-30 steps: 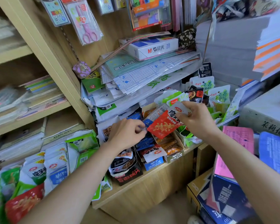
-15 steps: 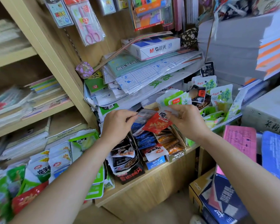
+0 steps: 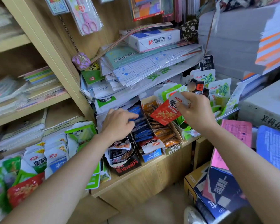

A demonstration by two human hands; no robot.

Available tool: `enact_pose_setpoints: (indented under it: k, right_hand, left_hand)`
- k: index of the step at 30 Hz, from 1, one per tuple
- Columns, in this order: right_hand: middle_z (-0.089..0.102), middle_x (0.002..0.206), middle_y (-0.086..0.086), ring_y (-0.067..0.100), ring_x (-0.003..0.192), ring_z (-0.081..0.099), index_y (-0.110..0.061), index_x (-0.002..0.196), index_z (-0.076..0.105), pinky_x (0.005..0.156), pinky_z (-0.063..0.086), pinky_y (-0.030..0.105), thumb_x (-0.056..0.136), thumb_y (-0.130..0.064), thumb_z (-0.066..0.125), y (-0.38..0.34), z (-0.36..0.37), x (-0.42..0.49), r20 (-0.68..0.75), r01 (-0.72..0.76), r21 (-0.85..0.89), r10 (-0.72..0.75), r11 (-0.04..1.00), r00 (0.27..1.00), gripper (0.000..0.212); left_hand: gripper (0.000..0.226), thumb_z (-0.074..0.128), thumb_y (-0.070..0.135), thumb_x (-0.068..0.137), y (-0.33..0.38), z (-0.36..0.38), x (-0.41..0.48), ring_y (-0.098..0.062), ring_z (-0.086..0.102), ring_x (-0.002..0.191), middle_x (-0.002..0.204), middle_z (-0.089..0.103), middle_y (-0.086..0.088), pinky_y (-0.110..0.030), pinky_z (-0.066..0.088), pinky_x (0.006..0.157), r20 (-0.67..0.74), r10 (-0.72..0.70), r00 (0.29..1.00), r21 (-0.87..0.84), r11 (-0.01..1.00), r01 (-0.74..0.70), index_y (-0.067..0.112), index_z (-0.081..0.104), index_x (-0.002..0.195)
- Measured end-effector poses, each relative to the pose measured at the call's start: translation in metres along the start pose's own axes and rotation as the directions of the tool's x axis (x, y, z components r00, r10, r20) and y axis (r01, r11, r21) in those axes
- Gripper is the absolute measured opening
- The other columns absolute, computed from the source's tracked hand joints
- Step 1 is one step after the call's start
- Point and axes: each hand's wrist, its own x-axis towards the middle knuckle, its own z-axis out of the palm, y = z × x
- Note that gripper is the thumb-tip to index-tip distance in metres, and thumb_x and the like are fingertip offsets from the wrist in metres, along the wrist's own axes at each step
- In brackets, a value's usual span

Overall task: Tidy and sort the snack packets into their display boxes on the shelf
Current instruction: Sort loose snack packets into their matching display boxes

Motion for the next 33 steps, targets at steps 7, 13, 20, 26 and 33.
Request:
enact_pose_setpoints:
  k: [7,13,20,26,33]
  right_hand:
    - [0.059,0.066,0.019,0.015,0.044,0.034,-0.012,0.091,0.069,0.044,0.026,0.027,0.090,-0.005,0.052,-0.006,-0.001,0.000,-0.048,-0.059,0.002,0.059,0.998,0.997,0.018]
    - [0.052,0.058,-0.004,0.008,0.040,0.034,-0.013,0.095,0.069,0.039,0.024,0.017,0.092,-0.004,0.053,-0.007,0.000,-0.004,-0.036,-0.057,-0.008,0.056,0.998,0.998,0.019]
    - [0.065,0.068,0.003,0.007,0.039,0.035,-0.017,0.112,0.069,0.038,0.029,0.023,0.092,-0.006,0.052,-0.001,0.002,-0.003,-0.064,-0.107,0.021,0.108,0.994,0.992,0.028]
    - [0.046,0.054,-0.007,0.007,0.040,0.030,-0.027,0.080,0.063,0.039,0.023,0.016,0.089,-0.003,0.052,-0.005,-0.001,-0.003,-0.107,-0.096,0.061,0.102,0.994,0.989,0.028]
    - [0.059,0.064,0.001,0.005,0.038,0.035,-0.011,0.104,0.069,0.037,0.027,0.019,0.092,-0.004,0.054,-0.002,-0.003,-0.004,-0.074,-0.131,0.068,0.136,0.989,0.988,0.021]
  left_hand:
    - [0.064,0.059,0.076,0.073,0.036,0.016,-0.062,-0.006,0.058,0.097,0.107,0.066,0.020,-0.032,0.039,0.084,-0.025,0.315,0.949,0.054,0.948,-0.313,0.037,0.064,0.124]
    - [0.016,0.073,0.037,0.089,0.027,0.025,-0.052,-0.009,0.068,0.078,0.088,0.075,0.017,-0.033,0.052,0.079,-0.133,0.096,0.986,-0.044,0.994,-0.103,0.035,0.077,0.104]
    - [0.012,0.073,0.032,0.091,0.023,0.012,-0.040,-0.001,0.055,0.061,0.078,0.076,0.008,-0.023,0.039,0.054,-0.218,-0.129,0.967,-0.197,0.977,0.085,0.029,0.079,0.101]
    - [0.014,0.075,0.030,0.090,0.016,0.009,-0.030,-0.023,0.062,0.067,0.064,0.067,0.002,-0.034,0.050,0.065,-0.285,-0.248,0.926,-0.245,0.953,0.180,0.022,0.080,0.101]
    - [0.025,0.093,0.016,0.069,0.011,-0.006,-0.040,0.004,0.066,0.066,0.073,0.072,0.013,-0.008,0.048,0.060,0.072,-0.117,0.991,-0.395,0.909,0.136,0.023,0.080,0.090]
